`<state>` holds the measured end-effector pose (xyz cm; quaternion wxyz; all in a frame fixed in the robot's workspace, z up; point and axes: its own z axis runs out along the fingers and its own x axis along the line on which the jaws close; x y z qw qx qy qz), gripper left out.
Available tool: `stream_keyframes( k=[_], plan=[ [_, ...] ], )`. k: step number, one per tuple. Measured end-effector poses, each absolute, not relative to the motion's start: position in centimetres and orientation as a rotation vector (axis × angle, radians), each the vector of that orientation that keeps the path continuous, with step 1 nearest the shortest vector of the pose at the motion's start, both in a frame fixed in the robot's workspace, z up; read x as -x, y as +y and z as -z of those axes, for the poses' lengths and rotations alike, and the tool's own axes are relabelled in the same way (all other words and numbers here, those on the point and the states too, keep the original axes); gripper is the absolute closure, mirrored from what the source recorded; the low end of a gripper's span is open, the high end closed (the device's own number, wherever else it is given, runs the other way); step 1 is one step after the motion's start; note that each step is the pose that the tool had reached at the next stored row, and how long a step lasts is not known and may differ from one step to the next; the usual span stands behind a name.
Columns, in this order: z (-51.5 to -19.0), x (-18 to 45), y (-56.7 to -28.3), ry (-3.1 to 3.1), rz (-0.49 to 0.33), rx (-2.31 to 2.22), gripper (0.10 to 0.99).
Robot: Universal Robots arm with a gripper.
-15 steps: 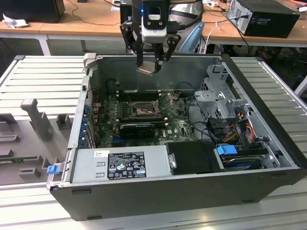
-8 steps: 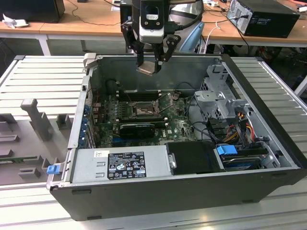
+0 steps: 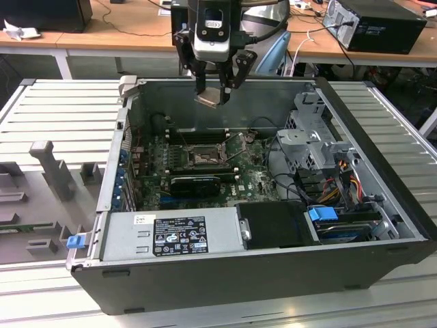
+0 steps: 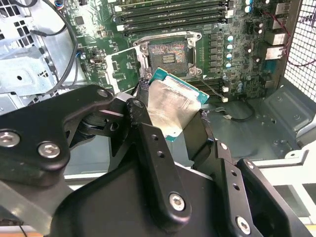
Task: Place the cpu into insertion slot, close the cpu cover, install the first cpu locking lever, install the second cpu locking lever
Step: 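Place the cpu into insertion slot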
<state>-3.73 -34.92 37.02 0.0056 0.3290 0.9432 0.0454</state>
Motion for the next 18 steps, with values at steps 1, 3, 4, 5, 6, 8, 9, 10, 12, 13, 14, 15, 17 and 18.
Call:
stream_keyframes(
  k=[1, 3, 4, 5, 6, 8, 9, 10, 12, 13, 14, 15, 17, 18],
  plan=[
    [-37.02, 3.73, -34.92, 2.949, -0.142, -1.04, 0.557],
    [-37.02, 3.73, -34.92, 2.942, -0.142, -1.058, 0.557],
    [-37.02, 3.73, -34.92, 2.938, -0.142, -1.068, 0.557],
    [-37.02, 3.73, -34.92, 2.933, -0.142, -1.08, 0.557],
    [-37.02, 3.73, -34.92, 2.928, -0.142, -1.092, 0.557],
    [-37.02, 3.73, -34.92, 2.921, -0.141, -1.109, 0.557],
    [-37.02, 3.73, -34.92, 2.919, -0.141, -1.115, 0.557],
    [-37.02, 3.73, -34.92, 2.912, -0.141, -1.131, 0.557],
    [-37.01, 3.73, -34.92, 2.9, -0.141, -1.159, 0.557],
    [-37.01, 3.73, -34.92, 2.89, -0.141, -1.182, 0.557],
    [-37.0, 3.73, -34.92, 2.876, -0.141, -1.212, 0.557],
    [-36.99, 3.73, -34.92, 2.86, -0.14, -1.248, 0.557],
    [-36.99, 3.73, -34.92, 2.841, -0.14, -1.288, 0.557],
    [-36.98, 3.73, -34.92, 2.817, -0.139, -1.336, 0.557]
  ],
)
